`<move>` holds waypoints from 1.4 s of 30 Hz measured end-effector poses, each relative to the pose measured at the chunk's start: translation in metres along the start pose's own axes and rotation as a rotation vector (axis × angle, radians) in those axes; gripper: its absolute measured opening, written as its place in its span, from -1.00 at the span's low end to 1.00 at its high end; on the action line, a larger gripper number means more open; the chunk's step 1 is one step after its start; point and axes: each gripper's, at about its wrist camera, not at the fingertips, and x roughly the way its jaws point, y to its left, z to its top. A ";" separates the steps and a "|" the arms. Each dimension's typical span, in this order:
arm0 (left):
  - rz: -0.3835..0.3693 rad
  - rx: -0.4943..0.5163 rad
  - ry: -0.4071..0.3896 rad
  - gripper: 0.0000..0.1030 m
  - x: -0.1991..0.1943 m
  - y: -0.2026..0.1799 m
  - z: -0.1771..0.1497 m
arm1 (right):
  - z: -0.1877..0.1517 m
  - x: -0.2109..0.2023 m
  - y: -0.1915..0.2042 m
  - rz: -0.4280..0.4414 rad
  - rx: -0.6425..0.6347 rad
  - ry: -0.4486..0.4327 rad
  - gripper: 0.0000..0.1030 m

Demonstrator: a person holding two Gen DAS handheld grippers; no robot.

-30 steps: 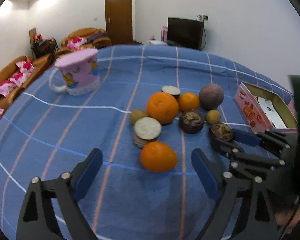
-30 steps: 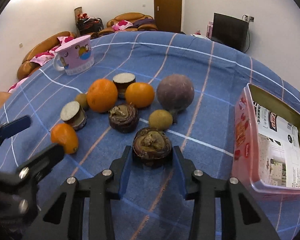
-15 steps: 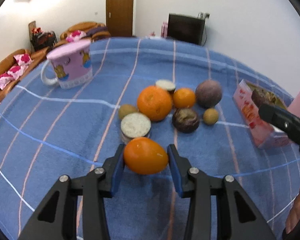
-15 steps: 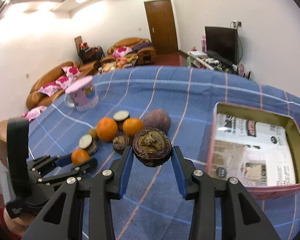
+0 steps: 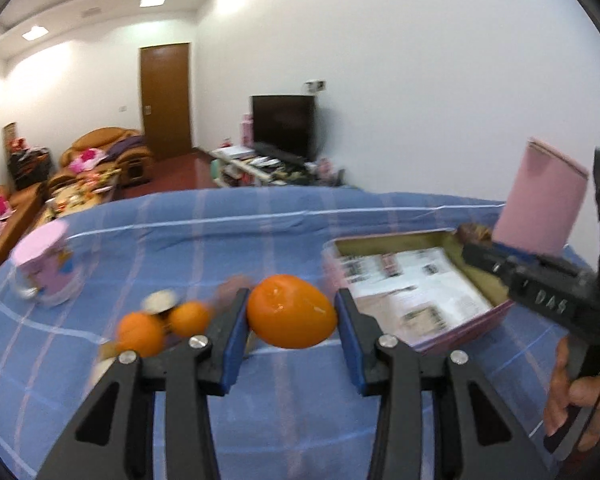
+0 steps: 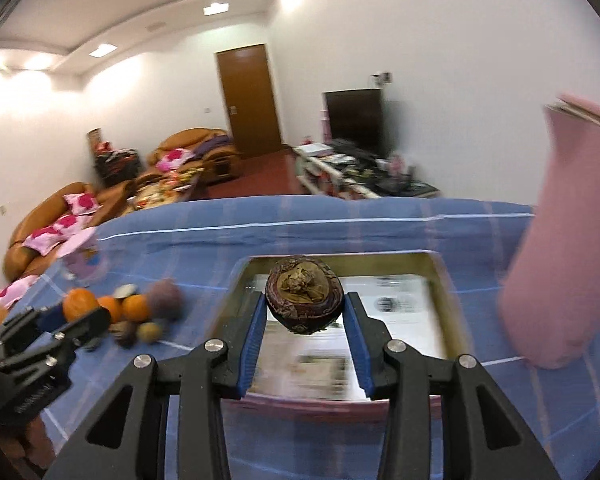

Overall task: Organize fruits
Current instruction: 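Carry the mangosteen into the tin box with the right tool while the left tool drops the orange there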

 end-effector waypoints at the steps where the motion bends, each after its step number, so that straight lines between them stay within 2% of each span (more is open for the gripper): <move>1: -0.023 0.005 -0.004 -0.15 0.005 -0.008 0.003 | 0.000 -0.001 -0.009 -0.007 0.004 0.001 -0.20; 7: -0.073 0.043 0.051 -0.15 0.045 -0.054 0.012 | -0.003 0.002 -0.049 -0.067 0.022 0.023 -0.20; 12: -0.084 0.041 0.089 -0.15 0.062 -0.073 0.011 | -0.006 0.009 -0.053 -0.080 0.008 0.047 -0.20; 22: -0.075 0.096 0.148 -0.15 0.083 -0.082 -0.002 | -0.016 0.030 -0.045 -0.095 -0.017 0.106 -0.19; 36: -0.052 0.093 0.171 -0.13 0.094 -0.085 -0.005 | -0.022 0.034 -0.042 -0.071 -0.009 0.136 -0.19; 39: -0.038 0.103 0.169 -0.09 0.094 -0.087 -0.006 | -0.022 0.033 -0.042 -0.036 0.009 0.139 -0.18; 42: -0.028 0.094 0.156 0.08 0.092 -0.085 -0.006 | -0.023 0.033 -0.042 -0.044 0.014 0.134 -0.18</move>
